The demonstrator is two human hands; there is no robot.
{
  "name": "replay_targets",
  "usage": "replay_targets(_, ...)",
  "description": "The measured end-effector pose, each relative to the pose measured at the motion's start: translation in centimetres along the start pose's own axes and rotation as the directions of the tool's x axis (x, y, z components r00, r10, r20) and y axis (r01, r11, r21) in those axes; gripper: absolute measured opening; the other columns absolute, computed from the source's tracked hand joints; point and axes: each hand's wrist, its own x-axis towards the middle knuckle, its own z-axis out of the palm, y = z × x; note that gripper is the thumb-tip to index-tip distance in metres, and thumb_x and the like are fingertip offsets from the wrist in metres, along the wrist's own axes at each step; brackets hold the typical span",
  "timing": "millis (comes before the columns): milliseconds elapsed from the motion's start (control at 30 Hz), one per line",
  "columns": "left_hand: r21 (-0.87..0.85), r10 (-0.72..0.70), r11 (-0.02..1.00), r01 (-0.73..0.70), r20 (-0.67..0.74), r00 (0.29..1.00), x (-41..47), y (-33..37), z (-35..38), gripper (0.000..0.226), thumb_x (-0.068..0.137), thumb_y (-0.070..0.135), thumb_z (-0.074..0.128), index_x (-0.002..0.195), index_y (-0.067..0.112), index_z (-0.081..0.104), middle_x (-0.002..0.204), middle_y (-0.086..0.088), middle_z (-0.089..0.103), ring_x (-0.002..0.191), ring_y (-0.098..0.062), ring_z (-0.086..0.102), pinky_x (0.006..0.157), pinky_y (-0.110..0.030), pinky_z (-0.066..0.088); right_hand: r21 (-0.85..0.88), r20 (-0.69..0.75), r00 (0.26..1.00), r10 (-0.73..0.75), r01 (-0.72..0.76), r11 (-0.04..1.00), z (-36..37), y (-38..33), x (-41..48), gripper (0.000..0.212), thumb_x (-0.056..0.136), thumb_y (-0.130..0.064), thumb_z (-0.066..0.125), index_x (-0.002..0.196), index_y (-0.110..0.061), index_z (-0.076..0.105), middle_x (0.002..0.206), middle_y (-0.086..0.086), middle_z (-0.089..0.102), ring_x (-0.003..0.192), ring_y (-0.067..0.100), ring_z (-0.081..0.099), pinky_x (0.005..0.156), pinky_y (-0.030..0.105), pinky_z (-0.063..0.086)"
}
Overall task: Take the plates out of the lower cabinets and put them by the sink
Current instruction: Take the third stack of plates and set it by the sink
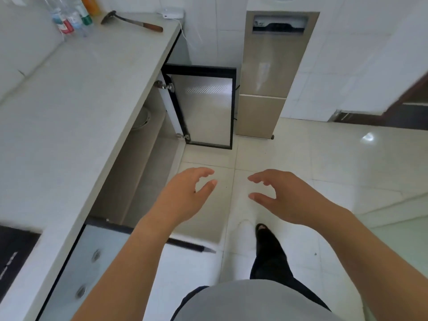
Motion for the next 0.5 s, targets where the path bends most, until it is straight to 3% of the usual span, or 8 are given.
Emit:
replay_targets(300, -0.140, -0.232, 0.967, 0.211, -0.153, 0.961, 15.3, 4.4, -0.7, 0.035, 0.093, 0.040, 0.048, 0.125, 0.028, 0.053, 0.127, 0.010, 0.056, 0.111, -0.008, 0.052, 0.089, -0.019, 0.034, -0.072, 0.137, 0.980, -0.147, 0.158, 0.985, -9.8, 6.6, 15.4, 0.040, 0.089, -0.045, 0.051, 0.128, -0.033, 0.048, 0.127, -0.016, 0.052, 0.105, -0.001, 0.045, 0.089, 0.016, 0.031)
replay_targets(500, -0.193, -0.383, 0.918, 0.347, -0.195, 0.903, 18.3, 2.4, -1.8, 0.035, 0.092, 0.043, 0.047, 0.124, 0.031, 0.053, 0.126, 0.012, 0.056, 0.109, -0.008, 0.054, 0.089, -0.020, 0.036, -0.026, 0.231, 0.928, -0.292, 0.306, 0.952, -11.4, 5.7, 23.9, 0.042, 0.090, -0.042, 0.053, 0.129, -0.030, 0.048, 0.125, -0.016, 0.052, 0.101, -0.006, 0.040, 0.086, 0.013, 0.028)
